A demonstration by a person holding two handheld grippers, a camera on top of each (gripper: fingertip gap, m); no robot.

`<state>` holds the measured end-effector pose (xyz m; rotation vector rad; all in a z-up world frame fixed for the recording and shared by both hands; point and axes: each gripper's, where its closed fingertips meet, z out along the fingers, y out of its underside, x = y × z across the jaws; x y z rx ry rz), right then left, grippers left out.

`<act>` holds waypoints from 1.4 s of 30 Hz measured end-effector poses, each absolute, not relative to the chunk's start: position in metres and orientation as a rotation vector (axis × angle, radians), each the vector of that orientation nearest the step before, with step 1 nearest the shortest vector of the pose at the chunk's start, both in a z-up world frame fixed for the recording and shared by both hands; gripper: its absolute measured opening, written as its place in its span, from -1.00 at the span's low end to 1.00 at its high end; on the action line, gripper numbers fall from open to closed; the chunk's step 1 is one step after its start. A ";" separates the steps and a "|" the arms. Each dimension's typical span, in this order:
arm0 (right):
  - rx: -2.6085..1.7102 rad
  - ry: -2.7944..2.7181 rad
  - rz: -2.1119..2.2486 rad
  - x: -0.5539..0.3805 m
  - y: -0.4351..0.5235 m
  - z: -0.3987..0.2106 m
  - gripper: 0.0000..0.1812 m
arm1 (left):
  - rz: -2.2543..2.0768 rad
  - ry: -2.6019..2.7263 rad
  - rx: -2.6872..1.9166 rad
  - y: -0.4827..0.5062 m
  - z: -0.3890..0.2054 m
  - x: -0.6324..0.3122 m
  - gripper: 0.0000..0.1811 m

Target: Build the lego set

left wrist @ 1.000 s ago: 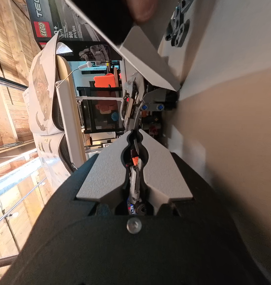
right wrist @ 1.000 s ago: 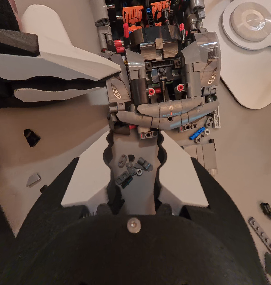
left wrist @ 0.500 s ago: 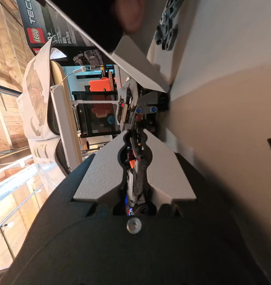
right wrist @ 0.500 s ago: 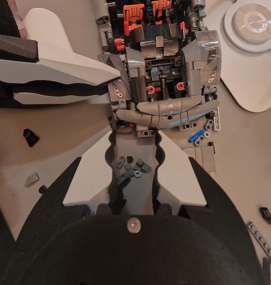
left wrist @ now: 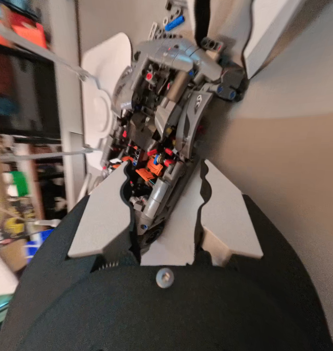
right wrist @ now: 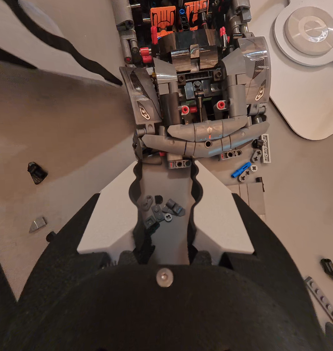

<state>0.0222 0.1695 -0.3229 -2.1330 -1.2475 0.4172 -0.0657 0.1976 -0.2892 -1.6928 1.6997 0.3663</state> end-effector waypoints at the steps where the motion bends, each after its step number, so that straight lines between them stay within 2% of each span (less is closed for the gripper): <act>1: -2.133 -1.247 0.417 0.022 0.169 -0.323 -0.45 | 0.308 1.703 -1.748 0.199 -0.291 -0.069 -0.20; 7: -2.134 -1.244 0.421 0.022 0.170 -0.323 -0.44 | 0.013 1.739 -1.893 0.195 -0.303 -0.062 -0.37; 11: -2.137 -1.239 0.426 0.021 0.170 -0.323 -0.43 | -0.079 1.707 -2.072 0.196 -0.316 -0.063 -0.27; 14: -2.139 -1.235 0.432 0.020 0.170 -0.323 -0.43 | -0.089 1.690 -2.111 0.200 -0.315 -0.064 -0.37; 22: -2.143 -1.230 0.438 0.019 0.171 -0.324 -0.41 | -0.042 1.719 -2.121 0.202 -0.318 -0.064 -0.40; 26: -2.158 -1.220 0.455 0.018 0.174 -0.325 -0.34 | -0.006 1.732 -2.105 0.204 -0.319 -0.065 -0.42; 36: -2.139 -1.242 0.441 0.019 0.174 -0.324 -0.43 | 0.030 1.728 -2.087 0.207 -0.319 -0.066 -0.44; 42: -2.135 -1.248 0.437 0.020 0.175 -0.323 -0.42 | 0.031 1.724 -2.084 0.207 -0.319 -0.066 -0.44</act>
